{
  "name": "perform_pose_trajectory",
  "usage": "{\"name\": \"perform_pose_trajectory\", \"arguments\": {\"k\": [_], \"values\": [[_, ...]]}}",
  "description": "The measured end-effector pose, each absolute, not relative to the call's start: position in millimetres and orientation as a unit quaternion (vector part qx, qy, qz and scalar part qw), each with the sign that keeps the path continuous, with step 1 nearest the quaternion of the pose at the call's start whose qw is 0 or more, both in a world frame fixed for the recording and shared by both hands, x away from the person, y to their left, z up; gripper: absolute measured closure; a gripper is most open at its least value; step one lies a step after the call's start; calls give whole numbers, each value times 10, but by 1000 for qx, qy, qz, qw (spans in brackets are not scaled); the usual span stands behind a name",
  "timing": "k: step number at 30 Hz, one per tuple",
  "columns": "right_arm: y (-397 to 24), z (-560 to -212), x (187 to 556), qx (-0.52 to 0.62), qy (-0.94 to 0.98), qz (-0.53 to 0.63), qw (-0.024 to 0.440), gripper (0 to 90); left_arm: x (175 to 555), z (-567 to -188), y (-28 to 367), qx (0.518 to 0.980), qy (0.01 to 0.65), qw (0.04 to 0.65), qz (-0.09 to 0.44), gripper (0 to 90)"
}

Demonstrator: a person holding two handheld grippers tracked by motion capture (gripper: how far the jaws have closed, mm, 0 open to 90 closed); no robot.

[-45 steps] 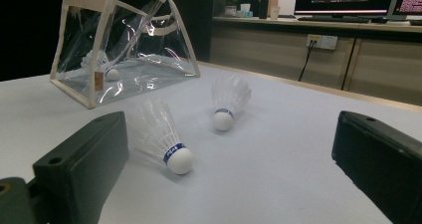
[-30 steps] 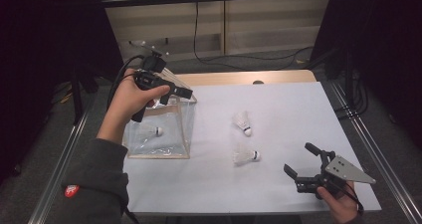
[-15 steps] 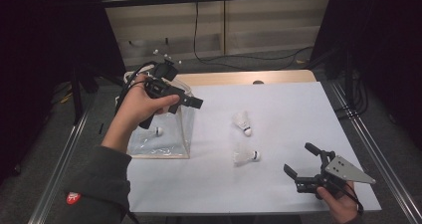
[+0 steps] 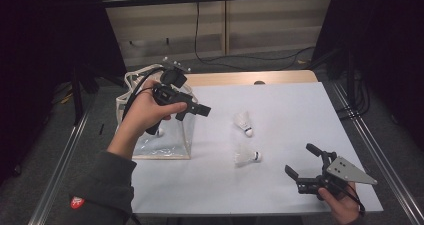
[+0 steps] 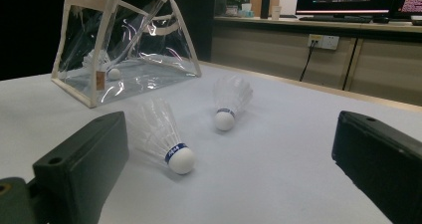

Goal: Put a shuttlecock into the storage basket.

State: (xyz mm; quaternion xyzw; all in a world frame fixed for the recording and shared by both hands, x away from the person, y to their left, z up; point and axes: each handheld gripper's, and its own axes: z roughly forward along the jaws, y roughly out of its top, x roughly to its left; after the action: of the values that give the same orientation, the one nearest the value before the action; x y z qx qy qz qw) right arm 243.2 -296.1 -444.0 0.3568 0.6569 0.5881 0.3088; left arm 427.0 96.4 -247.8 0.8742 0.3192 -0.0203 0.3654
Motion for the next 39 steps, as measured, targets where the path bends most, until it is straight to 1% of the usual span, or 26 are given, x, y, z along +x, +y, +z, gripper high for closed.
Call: {"name": "perform_pose_trajectory", "arguments": {"k": [33, 39], "values": [[-2957, -4440, 2431, 356, 657, 589, 308, 10, 4082, -2758, 814, 889, 292, 352, -36, 124], [-2959, -4439, 2430, 356, 657, 588, 309, 11, 4052, -2806, 795, 890, 285, 354, -40, 107]]}}
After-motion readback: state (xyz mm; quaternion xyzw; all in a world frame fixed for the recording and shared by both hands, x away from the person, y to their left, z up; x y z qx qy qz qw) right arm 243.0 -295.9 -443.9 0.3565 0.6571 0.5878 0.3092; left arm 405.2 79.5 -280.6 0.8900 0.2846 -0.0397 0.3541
